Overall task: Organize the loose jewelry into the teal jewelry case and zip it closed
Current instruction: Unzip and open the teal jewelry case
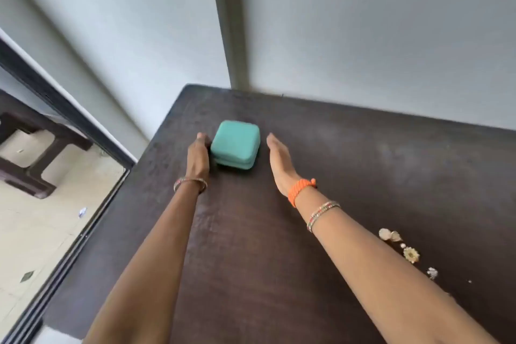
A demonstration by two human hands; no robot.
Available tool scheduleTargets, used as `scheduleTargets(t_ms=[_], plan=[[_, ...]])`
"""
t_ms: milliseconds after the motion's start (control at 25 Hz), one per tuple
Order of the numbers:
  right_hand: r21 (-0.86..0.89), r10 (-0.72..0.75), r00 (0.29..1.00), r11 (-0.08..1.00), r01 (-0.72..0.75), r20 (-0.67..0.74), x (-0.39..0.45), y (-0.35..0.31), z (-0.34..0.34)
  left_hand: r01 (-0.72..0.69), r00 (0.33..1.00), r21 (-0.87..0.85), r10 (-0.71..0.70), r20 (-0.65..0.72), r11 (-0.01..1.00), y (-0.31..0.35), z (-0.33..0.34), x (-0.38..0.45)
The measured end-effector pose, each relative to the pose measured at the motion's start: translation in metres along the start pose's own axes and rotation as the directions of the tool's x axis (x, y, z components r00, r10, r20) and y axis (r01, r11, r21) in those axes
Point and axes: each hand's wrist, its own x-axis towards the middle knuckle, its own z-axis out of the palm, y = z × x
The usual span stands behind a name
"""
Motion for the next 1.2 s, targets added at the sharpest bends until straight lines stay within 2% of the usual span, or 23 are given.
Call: scheduleTargets(t_ms=[40,160,240,360,440,560,680,840,960,1120,1200], plan=[[0.060,-0.039,0.999,0.997,0.039,-0.001,0.006,0.007,0.009,-0.013,1.000,-0.053,0.013,0.000,0.999,-0.006,0.007,0.003],[0.169,-0.131,0.991,0.977,0.132,-0.020,0.022,0.012,0.022,-0.088,0.994,-0.072,0.083,-0.067,0.994,0.005,0.025,-0.004],[0.217,-0.148,0.989,0.964,0.151,-0.030,0.020,0.021,0.016,-0.159,0.978,-0.149,0.135,-0.157,0.976,0.002,0.037,-0.024],[0.202,-0.190,0.980,0.959,0.198,-0.058,0.001,0.024,-0.008,-0.227,0.928,-0.183,0.156,-0.338,0.956,0.006,0.050,-0.070],[0.151,-0.237,0.960,0.954,0.259,-0.146,-0.009,0.024,-0.025,-0.229,0.909,-0.131,0.163,-0.385,0.965,0.011,0.061,-0.092],[0.092,-0.285,0.912,0.941,0.324,-0.295,-0.035,0.036,-0.053,-0.300,0.904,-0.108,0.247,-0.348,0.948,0.003,0.077,-0.115],[0.039,-0.313,0.874,0.935,0.351,-0.372,-0.076,0.048,-0.074,-0.276,0.920,-0.059,0.246,-0.304,0.959,-0.003,0.085,-0.152],[0.041,-0.367,0.830,0.906,0.421,-0.419,-0.134,0.057,-0.090,-0.305,0.931,-0.102,0.274,-0.240,0.947,-0.015,0.073,-0.199],[0.024,-0.409,0.817,0.889,0.457,-0.406,-0.170,0.079,-0.092,-0.275,0.949,-0.057,0.262,-0.177,0.960,-0.031,0.057,-0.229],[-0.033,-0.455,0.822,0.880,0.473,-0.342,-0.201,0.113,-0.089,-0.251,0.953,0.121,0.267,-0.141,0.960,-0.055,0.038,-0.265],[-0.094,-0.494,0.804,0.865,0.493,-0.331,-0.212,0.128,-0.089,-0.356,0.933,0.206,0.360,0.019,0.911,-0.077,0.028,-0.267]])
